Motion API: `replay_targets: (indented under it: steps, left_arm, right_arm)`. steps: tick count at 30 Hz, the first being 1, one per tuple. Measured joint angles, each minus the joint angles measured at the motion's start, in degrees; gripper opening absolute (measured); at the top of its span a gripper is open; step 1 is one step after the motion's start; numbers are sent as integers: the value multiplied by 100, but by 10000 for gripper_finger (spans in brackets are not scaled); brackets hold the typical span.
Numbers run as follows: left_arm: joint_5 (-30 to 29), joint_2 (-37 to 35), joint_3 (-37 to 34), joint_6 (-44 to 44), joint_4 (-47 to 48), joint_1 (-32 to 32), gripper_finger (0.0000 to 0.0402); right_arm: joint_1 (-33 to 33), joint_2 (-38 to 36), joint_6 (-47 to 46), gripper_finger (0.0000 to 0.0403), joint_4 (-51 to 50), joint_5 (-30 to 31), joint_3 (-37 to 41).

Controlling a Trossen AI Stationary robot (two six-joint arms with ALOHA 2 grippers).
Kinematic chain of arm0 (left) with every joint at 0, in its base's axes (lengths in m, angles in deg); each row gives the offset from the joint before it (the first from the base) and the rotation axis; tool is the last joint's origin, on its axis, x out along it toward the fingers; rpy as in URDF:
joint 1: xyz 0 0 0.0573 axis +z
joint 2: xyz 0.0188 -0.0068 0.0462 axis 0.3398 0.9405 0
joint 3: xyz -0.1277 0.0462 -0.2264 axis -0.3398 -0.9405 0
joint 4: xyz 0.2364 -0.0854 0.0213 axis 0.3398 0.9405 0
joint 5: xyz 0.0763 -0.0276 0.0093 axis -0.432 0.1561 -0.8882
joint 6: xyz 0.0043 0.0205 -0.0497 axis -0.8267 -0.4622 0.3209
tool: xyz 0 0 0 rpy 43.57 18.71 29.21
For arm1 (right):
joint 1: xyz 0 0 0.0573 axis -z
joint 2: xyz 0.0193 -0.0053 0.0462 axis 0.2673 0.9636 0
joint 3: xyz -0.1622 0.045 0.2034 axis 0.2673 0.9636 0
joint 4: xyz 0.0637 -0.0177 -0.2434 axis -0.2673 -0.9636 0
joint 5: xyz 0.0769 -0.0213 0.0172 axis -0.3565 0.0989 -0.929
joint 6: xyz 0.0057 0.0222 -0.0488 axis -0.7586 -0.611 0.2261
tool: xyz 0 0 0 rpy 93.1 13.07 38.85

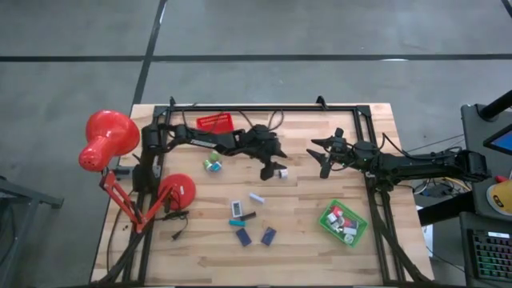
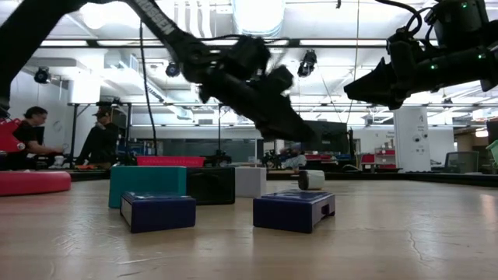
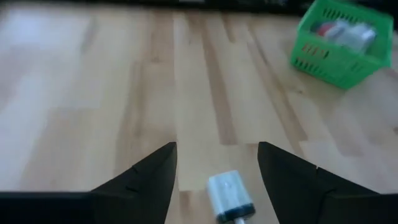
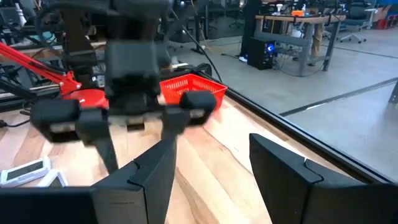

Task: Pick & Place Office items
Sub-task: Put the white black charger adapter into the green bin

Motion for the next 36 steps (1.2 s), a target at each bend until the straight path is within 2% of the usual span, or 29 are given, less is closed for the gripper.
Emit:
replay_targets:
  steps: [4, 7, 16, 19, 31, 36]
  left_arm:
    - [-163, -546, -979, 148, -910, 92, 231]
    - [-287, -1039, -1520, 107, -1179, 104, 231]
    - [-615, -2184, -2466, 14, -1206, 112, 232]
    - [-721, -2259, -2679, 19, -1259, 118, 232]
    - [-738, -2267, -2711, 15, -1318, 117, 232]
    - [-731, -2267, -2722, 15, -1298, 115, 232]
  right_arm:
    - [0, 0, 1, 199, -6, 0, 0]
    - [0, 0, 0, 199, -8, 2, 0]
    - [0, 0, 0, 199, -21, 1, 0]
    - [-1, -1, 1, 199, -23, 0, 0]
    - [-1, 0, -1, 199, 10, 0, 0]
    - [-1, 0, -401, 199, 17, -185, 0]
